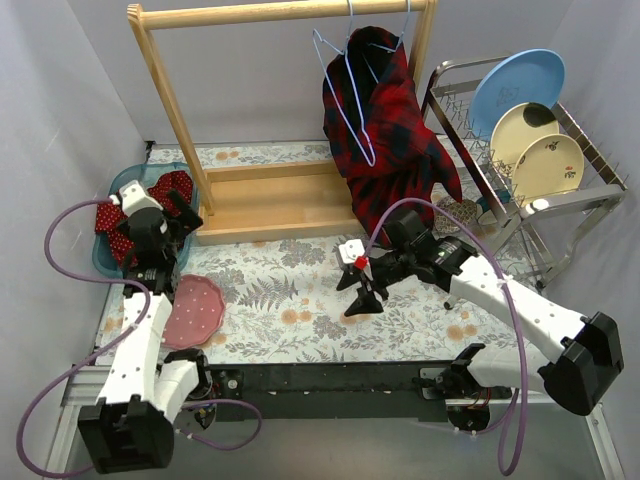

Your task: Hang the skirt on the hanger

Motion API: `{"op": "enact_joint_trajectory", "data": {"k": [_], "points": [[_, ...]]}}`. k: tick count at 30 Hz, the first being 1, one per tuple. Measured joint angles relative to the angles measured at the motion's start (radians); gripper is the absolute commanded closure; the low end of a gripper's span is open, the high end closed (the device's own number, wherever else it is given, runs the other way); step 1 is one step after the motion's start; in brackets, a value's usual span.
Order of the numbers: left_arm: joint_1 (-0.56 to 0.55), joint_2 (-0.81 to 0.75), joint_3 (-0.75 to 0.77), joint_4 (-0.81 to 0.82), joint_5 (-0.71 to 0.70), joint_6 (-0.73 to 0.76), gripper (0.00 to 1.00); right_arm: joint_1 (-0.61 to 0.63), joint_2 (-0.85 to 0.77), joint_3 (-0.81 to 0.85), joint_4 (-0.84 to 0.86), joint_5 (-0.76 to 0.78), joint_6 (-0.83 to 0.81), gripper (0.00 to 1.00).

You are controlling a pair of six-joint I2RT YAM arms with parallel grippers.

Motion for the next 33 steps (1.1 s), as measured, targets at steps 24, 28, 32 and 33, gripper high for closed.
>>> {"op": "enact_joint_trajectory", "data": {"k": [24,28,32,33], "points": [[0.391,0.919,0.353,-0.072,-0.013,-0.282,0.82,0.024,0.012,-0.081,0.062,0.034,-0.051,0.33],[0.392,0.935,0.356,-0.089,-0.026,-0.274,1.0,0.024,0.012,-0.081,0.062,0.04,-0.054,0.33],[0.393,0.841,0.349,-0.105,0.003,-0.245,1.0,0.024,0.012,-0.081,0.062,0.047,-0.056,0.33],[0.393,0.782,0.341,-0.103,0.018,-0.24,1.0,0.024,0.012,-0.081,0.062,0.048,-0.057,0.33]]}}
